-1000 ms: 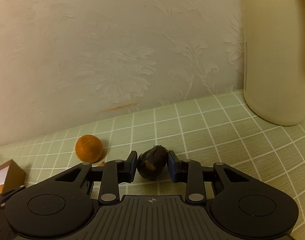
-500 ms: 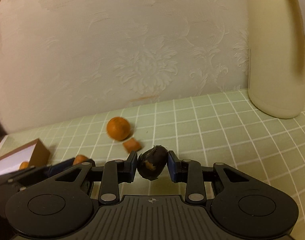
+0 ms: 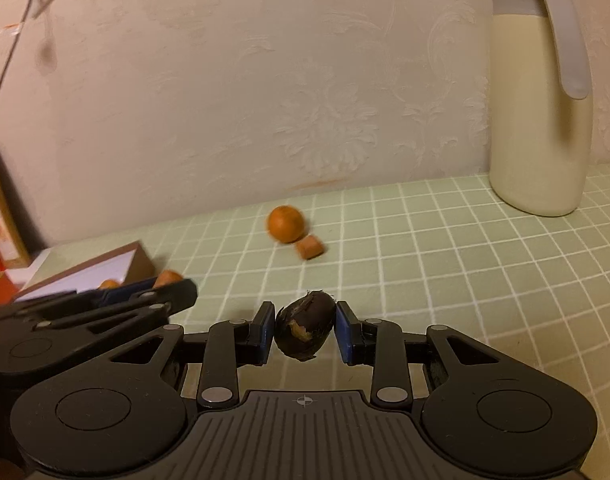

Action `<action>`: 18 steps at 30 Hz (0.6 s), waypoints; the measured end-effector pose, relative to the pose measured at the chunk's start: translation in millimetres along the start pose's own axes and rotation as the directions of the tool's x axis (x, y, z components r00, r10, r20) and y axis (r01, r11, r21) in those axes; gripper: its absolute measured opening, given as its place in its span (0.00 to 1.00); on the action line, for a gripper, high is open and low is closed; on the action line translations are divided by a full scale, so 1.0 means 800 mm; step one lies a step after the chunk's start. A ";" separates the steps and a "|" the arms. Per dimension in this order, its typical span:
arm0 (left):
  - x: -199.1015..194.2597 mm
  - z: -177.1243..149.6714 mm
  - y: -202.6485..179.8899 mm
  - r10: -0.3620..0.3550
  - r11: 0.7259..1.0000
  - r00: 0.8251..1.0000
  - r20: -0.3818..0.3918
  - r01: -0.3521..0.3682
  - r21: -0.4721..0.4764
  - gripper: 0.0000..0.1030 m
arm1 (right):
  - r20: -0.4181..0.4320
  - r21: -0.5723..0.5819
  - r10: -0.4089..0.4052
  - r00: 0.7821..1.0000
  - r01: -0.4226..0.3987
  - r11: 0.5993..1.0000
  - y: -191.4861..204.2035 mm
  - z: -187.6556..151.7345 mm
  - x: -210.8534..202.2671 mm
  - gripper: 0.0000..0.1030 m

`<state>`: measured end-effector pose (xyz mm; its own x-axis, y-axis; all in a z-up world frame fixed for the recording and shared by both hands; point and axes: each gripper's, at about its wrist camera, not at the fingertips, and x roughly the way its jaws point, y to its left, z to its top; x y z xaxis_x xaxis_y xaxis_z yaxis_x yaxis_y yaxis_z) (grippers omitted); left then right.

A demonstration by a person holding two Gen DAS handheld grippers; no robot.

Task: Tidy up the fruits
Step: 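Carry the orange piece with the left tool while the right tool carries the dark fruit over the box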

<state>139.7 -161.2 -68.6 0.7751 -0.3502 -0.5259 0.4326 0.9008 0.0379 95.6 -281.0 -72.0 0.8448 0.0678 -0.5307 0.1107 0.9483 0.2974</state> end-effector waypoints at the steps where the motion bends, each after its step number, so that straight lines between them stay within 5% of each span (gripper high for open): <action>1: -0.007 -0.002 0.000 0.002 1.000 1.000 0.004 -0.002 0.005 0.11 | 0.001 -0.007 0.006 1.000 -0.006 1.000 0.005 -0.003 -0.006 0.32; 18: -0.093 -0.028 0.052 0.099 0.994 0.994 0.044 -0.097 -0.050 0.12 | 0.036 -0.086 0.087 0.996 -0.084 0.993 0.066 -0.020 -0.055 0.32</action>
<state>89.3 -91.6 -47.1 0.8336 -0.2705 -0.4816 0.3323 0.9420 0.0461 55.9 -228.7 -45.9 0.8696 0.1388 -0.4737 -0.0057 0.9624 0.2716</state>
